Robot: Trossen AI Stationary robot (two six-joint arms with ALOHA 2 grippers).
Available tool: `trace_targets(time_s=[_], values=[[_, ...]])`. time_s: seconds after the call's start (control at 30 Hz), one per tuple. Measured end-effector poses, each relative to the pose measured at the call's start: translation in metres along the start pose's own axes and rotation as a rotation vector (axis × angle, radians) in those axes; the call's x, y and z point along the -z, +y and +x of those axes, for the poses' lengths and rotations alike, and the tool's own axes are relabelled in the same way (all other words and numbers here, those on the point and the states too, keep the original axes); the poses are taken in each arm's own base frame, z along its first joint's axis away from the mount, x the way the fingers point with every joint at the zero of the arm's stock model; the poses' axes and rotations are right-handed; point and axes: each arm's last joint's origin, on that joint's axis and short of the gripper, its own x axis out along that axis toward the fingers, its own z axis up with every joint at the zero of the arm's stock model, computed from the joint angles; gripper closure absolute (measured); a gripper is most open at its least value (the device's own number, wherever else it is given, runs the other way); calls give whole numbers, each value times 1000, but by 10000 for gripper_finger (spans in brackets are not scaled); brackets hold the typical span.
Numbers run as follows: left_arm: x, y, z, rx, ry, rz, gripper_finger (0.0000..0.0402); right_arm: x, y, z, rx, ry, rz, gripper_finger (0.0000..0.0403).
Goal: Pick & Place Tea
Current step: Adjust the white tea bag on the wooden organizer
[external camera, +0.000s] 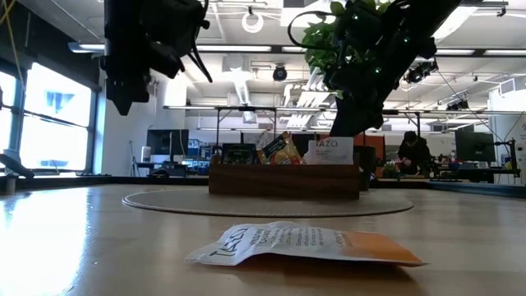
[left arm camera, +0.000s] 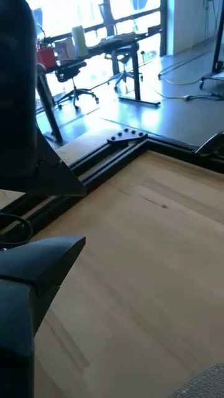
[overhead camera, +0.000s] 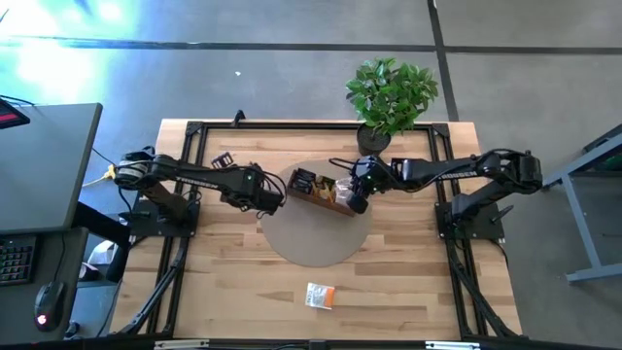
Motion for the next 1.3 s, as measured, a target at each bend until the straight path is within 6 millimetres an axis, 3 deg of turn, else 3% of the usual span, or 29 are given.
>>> trace_targets(time_s=[0.27,0.5,0.9,1.3], values=[[0,0,1,-10,-14,-46,291,1,0,0,-4,10,-10,324],[0,0,1,-13,-16,-46,291,2,-1,0,3,23,-20,395],[-1,0,1,-22,-27,-48,291,-4,-2,-13,60,-53,-15,400],[-1,0,1,-25,-32,-49,291,-2,9,-25,135,-117,4,401]])
